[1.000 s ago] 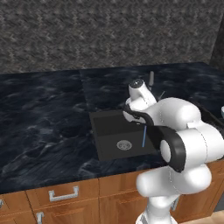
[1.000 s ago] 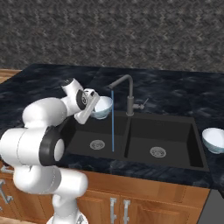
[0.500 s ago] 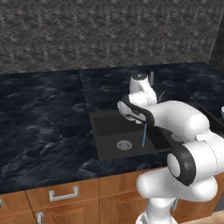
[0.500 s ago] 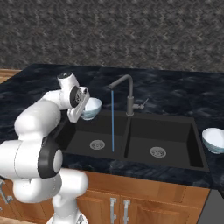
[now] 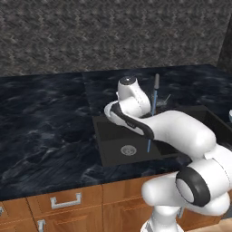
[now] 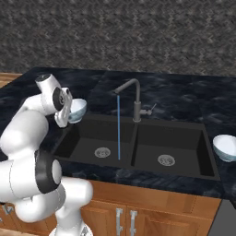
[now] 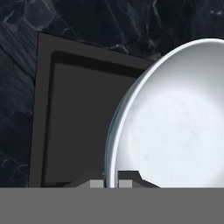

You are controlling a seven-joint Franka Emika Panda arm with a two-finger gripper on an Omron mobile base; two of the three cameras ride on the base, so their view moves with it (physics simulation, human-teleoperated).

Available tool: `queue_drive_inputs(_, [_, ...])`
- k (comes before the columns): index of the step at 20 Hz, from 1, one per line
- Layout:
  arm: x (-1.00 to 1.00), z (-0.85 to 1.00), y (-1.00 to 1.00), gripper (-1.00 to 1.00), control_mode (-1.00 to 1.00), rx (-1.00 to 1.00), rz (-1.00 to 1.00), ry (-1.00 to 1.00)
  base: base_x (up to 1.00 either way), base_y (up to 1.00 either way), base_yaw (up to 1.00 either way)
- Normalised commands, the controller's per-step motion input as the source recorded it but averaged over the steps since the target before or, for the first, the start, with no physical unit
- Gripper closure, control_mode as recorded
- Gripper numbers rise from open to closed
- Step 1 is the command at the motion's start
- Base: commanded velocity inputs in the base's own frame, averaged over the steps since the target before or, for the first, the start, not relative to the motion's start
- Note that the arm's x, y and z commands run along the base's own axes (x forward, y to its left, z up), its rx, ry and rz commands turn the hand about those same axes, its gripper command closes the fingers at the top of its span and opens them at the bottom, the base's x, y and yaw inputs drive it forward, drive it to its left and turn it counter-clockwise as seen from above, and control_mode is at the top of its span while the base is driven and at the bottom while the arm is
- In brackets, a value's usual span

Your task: Rinse each bowl for a few seconds and place them down in the sink or on the counter.

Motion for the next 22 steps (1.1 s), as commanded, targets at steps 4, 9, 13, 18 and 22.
queue_drive_inputs(4, [-0.21,0.00,0.68,1.00,-1.00,0.01,0.15,-0.01,0.00,0.00,0.00])
queue_drive_inputs(9, [-0.14,0.00,0.75,1.00,-1.00,-0.01,0.13,0.00,0.00,0.00,0.00])
queue_drive_inputs(13, [-0.15,0.00,0.71,1.00,-1.00,-0.16,0.05,-0.03,0.00,0.00,0.00])
queue_drive_inputs(18, [-0.02,-0.12,0.55,1.00,-1.00,-0.03,0.06,0.02,0.00,0.00,0.00])
queue_drive_inputs(22, [0.00,-0.19,0.37,1.00,-1.00,0.01,0.08,0.08,0.00,0.00,0.00])
